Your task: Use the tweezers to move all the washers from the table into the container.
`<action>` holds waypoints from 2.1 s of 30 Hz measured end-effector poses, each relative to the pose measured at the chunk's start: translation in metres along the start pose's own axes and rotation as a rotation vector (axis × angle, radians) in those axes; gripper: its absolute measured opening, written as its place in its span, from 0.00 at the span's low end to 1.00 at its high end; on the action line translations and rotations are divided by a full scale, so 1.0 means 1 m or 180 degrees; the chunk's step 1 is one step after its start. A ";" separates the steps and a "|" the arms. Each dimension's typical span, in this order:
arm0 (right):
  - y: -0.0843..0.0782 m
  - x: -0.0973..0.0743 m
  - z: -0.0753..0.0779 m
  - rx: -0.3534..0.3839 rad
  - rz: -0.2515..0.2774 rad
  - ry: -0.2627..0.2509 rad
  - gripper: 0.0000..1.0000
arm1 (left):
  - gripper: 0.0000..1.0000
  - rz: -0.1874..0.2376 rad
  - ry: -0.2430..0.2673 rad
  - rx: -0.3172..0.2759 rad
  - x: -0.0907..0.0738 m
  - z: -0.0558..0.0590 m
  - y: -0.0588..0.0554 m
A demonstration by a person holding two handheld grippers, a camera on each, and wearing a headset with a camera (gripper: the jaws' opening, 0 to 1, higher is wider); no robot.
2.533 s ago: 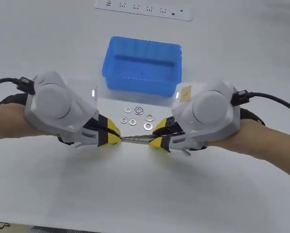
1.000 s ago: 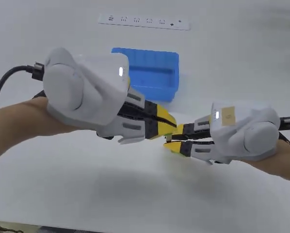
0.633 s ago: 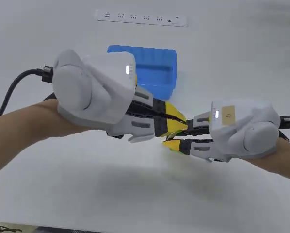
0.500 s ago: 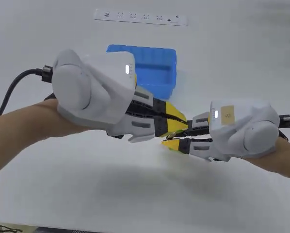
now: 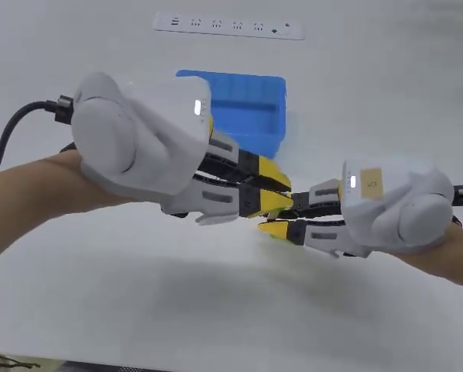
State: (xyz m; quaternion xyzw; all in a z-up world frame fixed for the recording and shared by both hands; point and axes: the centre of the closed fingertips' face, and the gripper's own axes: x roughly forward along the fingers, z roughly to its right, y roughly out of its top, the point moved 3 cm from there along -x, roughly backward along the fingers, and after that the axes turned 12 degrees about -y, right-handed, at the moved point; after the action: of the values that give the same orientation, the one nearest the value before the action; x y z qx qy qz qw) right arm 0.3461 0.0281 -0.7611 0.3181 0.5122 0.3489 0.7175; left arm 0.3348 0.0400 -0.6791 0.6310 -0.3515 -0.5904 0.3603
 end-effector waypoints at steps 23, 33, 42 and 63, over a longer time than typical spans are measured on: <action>0.011 0.001 -0.007 0.0018 -0.0020 -0.0032 0.10 | 0.04 0.0049 0.0029 0.0043 -0.017 0.012 -0.003; 0.015 0.004 -0.003 -0.0012 -0.0167 -0.0183 0.15 | 0.04 0.0169 0.0213 -0.0179 -0.038 0.009 -0.007; 0.005 -0.001 0.003 0.0221 -0.0225 -0.0337 0.21 | 0.04 0.0184 0.0487 -0.0272 -0.058 -0.010 -0.013; -0.009 -0.003 0.001 0.0444 -0.0307 -0.0297 0.29 | 0.04 0.0015 0.0352 -0.0376 -0.048 -0.014 -0.028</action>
State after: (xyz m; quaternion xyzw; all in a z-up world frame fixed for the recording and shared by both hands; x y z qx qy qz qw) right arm 0.3485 0.0206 -0.7670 0.3581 0.5160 0.2621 0.7326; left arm 0.3466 0.0962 -0.6796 0.6394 -0.2971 -0.5735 0.4172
